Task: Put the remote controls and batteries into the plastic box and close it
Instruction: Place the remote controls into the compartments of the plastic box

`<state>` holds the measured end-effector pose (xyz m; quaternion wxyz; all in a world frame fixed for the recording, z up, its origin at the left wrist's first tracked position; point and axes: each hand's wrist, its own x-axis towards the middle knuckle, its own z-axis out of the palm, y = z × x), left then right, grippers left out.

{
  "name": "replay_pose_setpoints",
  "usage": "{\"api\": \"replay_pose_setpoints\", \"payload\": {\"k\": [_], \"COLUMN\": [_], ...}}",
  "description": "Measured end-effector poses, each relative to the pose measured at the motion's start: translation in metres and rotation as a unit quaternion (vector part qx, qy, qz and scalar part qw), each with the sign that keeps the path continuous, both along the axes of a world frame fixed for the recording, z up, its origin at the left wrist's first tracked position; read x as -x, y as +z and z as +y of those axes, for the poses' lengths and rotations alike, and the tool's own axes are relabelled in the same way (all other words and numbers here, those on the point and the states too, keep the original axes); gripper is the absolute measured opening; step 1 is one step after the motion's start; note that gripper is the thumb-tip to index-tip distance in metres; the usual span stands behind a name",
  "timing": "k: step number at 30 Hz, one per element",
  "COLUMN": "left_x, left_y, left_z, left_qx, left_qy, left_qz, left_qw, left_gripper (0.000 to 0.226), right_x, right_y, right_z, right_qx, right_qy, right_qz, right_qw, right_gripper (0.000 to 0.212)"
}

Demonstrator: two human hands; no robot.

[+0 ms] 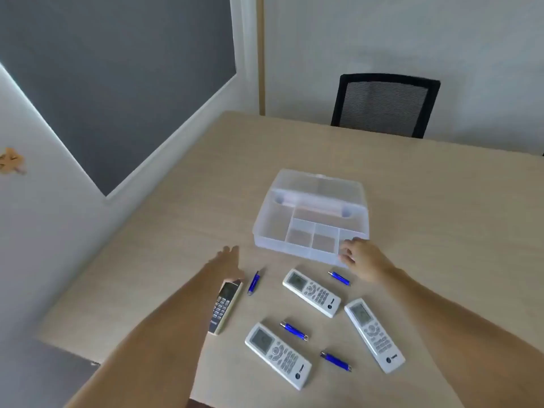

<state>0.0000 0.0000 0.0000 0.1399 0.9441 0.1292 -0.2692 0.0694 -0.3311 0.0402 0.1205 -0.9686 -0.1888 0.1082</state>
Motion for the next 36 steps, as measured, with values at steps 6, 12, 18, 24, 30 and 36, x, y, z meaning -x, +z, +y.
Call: {"api": "replay_pose_setpoints", "payload": {"k": [6, 12, 18, 24, 30, 36], "left_x": [0.056, 0.058, -0.009, -0.121, -0.165, -0.174], "left_y": [-0.06, -0.072, -0.019, 0.009, -0.028, -0.057], "left_z": [-0.005, -0.002, -0.006, -0.033, -0.056, -0.064], "left_qx": [-0.04, -0.001, 0.234, 0.335, 0.245, 0.202], "left_qy": [0.106, 0.139, 0.24, 0.168, 0.124, 0.088], "left_qz": [0.086, 0.047, -0.15, -0.167, -0.045, -0.016], "left_qw": [0.99, 0.989, 0.93, 0.912, 0.96, 0.975], "left_gripper": [0.087, 0.068, 0.056, 0.082, 0.087, 0.074], "right_x": [0.032, 0.044, 0.032, -0.025, -0.137, -0.195], "right_y": [-0.063, -0.1, -0.09, -0.014, -0.009, -0.047], "right_z": [0.026, 0.038, 0.031, 0.018, 0.001, 0.013], "right_qx": [0.08, 0.133, 0.031, -0.228, -0.274, -0.152], "right_qy": [0.061, 0.037, 0.032, -0.063, -0.166, -0.091], "right_qz": [0.118, 0.118, 0.226, 0.253, 0.191, 0.24], "right_qw": [0.988, 0.983, 0.973, 0.938, 0.928, 0.954], "right_gripper": [0.046, 0.069, 0.051, 0.062, 0.049, 0.042]}}
